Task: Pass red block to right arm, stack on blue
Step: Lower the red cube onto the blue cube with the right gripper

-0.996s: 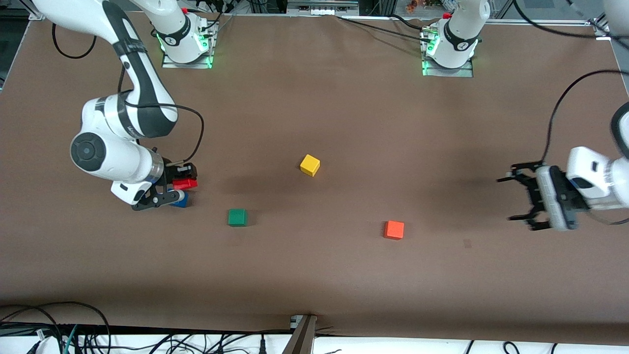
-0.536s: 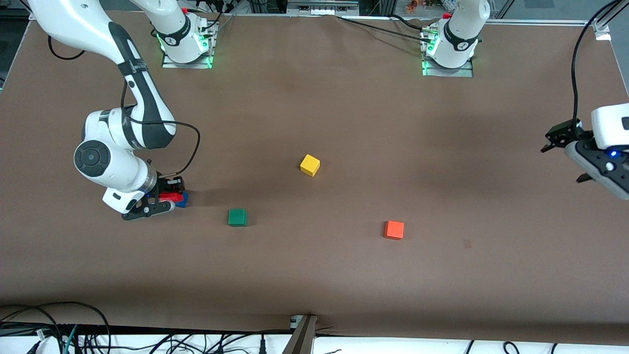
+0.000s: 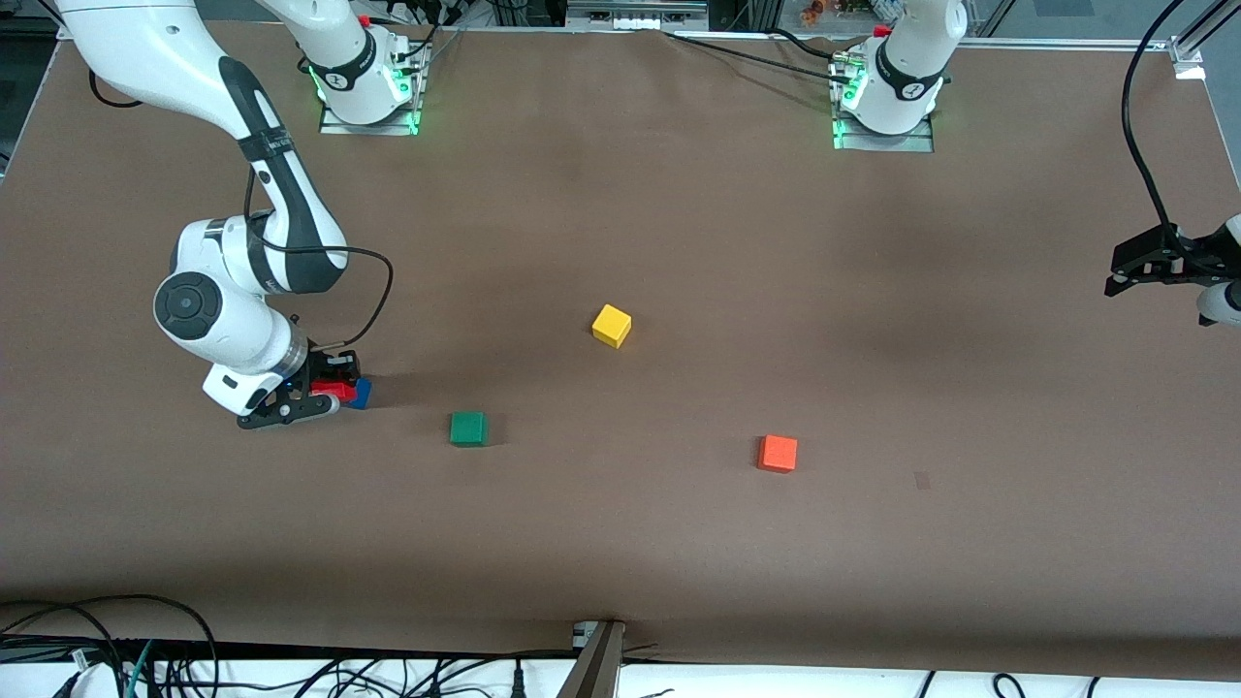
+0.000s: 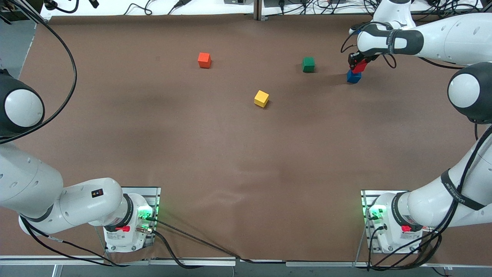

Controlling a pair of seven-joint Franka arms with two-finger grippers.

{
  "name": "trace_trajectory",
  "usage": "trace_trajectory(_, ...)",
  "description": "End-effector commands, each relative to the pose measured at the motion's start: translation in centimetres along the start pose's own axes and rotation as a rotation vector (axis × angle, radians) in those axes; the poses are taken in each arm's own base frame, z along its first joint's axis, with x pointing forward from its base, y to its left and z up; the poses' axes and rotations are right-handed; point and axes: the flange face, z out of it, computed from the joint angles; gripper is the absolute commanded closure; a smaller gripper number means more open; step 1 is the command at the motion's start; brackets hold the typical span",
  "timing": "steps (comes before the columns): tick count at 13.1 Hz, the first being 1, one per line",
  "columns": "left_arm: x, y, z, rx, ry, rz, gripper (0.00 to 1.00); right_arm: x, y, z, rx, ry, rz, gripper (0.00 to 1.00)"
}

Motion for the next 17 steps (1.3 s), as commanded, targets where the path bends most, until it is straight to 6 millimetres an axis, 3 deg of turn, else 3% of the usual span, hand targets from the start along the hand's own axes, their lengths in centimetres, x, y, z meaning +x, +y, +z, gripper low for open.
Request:
trace_trajectory(1,-0.9,2.8,-1.9,0.034,-0.031,-0.052,0.00,-0.5,-0.1,0.0,-0.010,0.009,-0.002,0.76)
trace_trajectory(3,-0.4,4.9,-2.7,0.032,-0.008,-0.009,0.00,-0.7,0.7,0.0,-0.015,0.008,0.009,0.76)
trace_trajectory(5,-0.5,4.9,-2.7,0.025,-0.008,-0.008,0.00,-0.7,0.8,0.2,-0.016,0.008,0.016,0.76)
trace_trajectory(8,-1.5,4.9,-3.5,0.047,-0.002,-0.025,0.00,-0.7,0.8,0.3,-0.014,0.013,0.021,0.74)
trace_trajectory(11,-3.4,7.5,-2.8,0.101,-0.002,-0.035,0.00,-0.9,0.8,0.5,-0.013,0.002,0.022,0.63)
trace_trajectory(12,-4.4,7.5,-2.4,0.106,0.008,-0.040,0.00,-1.0,0.8,0.5,-0.011,-0.007,0.024,0.52)
trace_trajectory(13,-5.1,7.5,-2.1,0.083,0.016,-0.046,0.00,-1.2,0.8,0.6,-0.007,-0.023,0.027,0.50)
trace_trajectory(15,-6.2,5.3,-1.3,0.019,0.016,-0.097,0.00,-1.1,0.8,0.6,-0.004,-0.028,0.030,0.00)
trace_trajectory(17,-6.8,5.5,-1.0,0.010,0.045,-0.099,0.00,-0.9,0.8,0.0,-0.004,-0.017,0.032,0.00)
